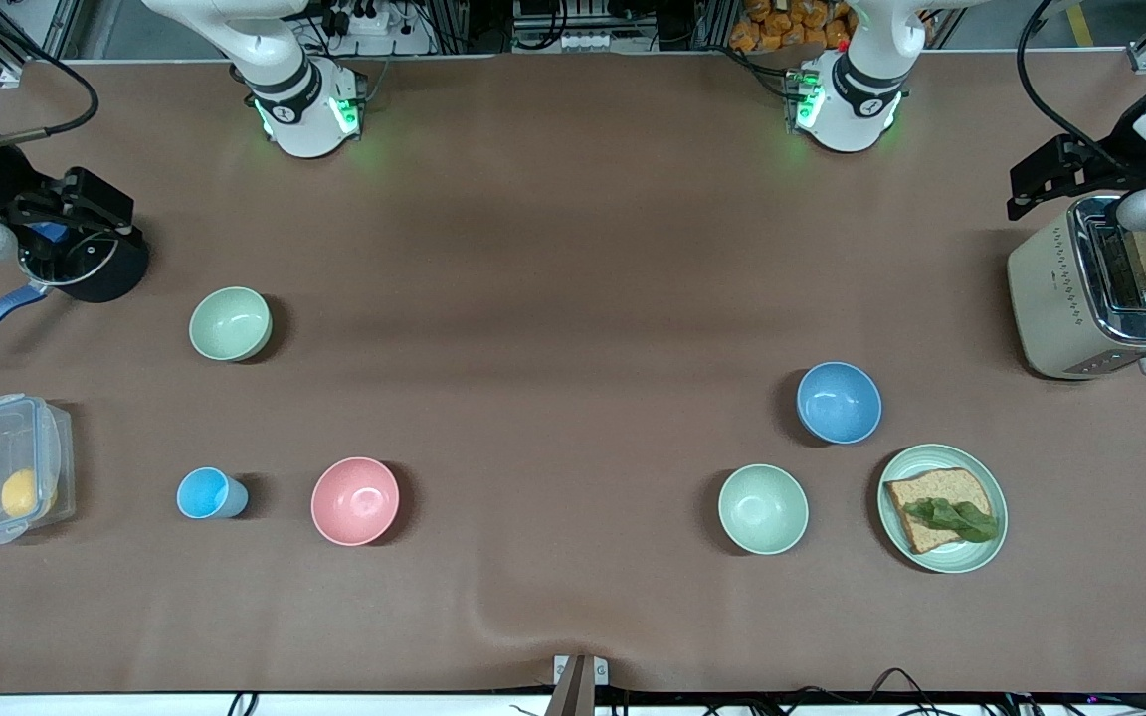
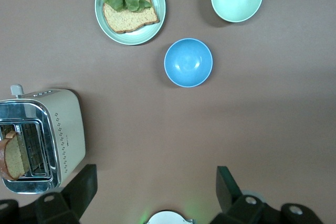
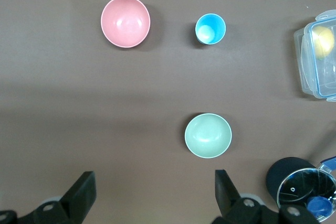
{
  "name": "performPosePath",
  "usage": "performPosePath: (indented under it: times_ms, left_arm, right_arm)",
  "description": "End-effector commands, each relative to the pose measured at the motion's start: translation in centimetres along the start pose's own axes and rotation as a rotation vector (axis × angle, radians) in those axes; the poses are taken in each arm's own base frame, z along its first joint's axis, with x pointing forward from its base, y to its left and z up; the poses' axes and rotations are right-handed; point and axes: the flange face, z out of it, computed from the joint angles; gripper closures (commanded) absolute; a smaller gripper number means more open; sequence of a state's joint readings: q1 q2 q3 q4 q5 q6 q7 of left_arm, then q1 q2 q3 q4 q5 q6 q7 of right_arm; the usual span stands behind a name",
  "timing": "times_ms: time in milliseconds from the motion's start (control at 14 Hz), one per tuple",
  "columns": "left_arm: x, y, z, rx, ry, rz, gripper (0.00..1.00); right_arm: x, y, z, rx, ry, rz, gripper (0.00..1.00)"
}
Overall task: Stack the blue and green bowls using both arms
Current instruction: 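Raise both grippers from rest and move them toward the bowls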
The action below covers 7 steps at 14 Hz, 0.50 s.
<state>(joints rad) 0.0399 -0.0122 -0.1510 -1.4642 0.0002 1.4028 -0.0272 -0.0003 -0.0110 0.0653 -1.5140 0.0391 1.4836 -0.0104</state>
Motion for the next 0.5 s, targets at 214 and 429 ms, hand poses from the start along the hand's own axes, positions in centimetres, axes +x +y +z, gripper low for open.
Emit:
performPosePath:
  times_ms: [214,429]
  left_arm:
    - [0.01,-0.20,0.40,-0.004,-0.002,0.006,0.00]
    - [0.23,-0.43,1.04,0.002,-0.003,0.069,0.00]
  right_arm:
    - [-0.20,0.43,-0.04,-0.015,0.000,0.014,0.00]
    - [-0.08,0.76,0.05,-0.021,0.003,0.019,0.00]
